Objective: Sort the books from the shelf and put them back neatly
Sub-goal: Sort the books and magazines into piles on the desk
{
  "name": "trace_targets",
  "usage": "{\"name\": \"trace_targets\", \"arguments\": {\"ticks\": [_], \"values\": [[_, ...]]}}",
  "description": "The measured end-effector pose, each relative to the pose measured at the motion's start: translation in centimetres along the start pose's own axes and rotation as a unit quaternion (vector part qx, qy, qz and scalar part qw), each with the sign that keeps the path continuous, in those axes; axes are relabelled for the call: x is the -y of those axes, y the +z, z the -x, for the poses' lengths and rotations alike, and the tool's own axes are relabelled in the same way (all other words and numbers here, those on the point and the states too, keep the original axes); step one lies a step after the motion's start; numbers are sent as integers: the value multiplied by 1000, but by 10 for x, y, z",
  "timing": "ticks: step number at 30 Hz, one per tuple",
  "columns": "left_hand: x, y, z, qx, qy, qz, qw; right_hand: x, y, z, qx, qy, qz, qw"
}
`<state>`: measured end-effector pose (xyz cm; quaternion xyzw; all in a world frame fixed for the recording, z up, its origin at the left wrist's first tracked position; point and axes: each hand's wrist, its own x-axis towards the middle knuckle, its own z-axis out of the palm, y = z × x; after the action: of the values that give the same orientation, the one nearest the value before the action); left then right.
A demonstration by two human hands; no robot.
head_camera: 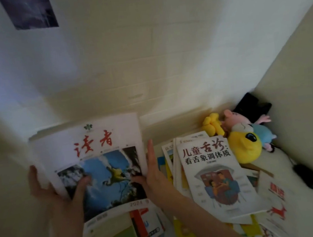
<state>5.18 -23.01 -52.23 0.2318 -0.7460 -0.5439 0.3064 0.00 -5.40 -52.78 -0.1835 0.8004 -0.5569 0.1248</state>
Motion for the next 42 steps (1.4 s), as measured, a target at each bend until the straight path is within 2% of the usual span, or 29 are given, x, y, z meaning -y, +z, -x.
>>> {"name": "trace_targets", "arguments": {"ticks": [4,10,15,21,24,28,37,42], "values": [[-27,25,5,74,38,15,996,5,-35,15,-43,-37,75,996],[-45,83,30,188,72,-8,979,-8,-100,58,-71,5,46,996],[-58,141,64,313,73,-14,947,-40,-152,99,-124,55,48,990],[-72,212,115,444,91,-45,890,-66,-203,160,-216,127,-1,968],[-80,244,149,483,113,-69,866,-87,-226,195,-248,159,-46,955],[-84,284,191,514,120,-96,844,-124,-258,232,-248,186,-77,948],[-89,375,286,602,68,-149,782,-184,-345,299,-266,234,-88,931],[-70,407,352,635,26,-191,748,-222,-371,345,-267,297,-72,914]]}}
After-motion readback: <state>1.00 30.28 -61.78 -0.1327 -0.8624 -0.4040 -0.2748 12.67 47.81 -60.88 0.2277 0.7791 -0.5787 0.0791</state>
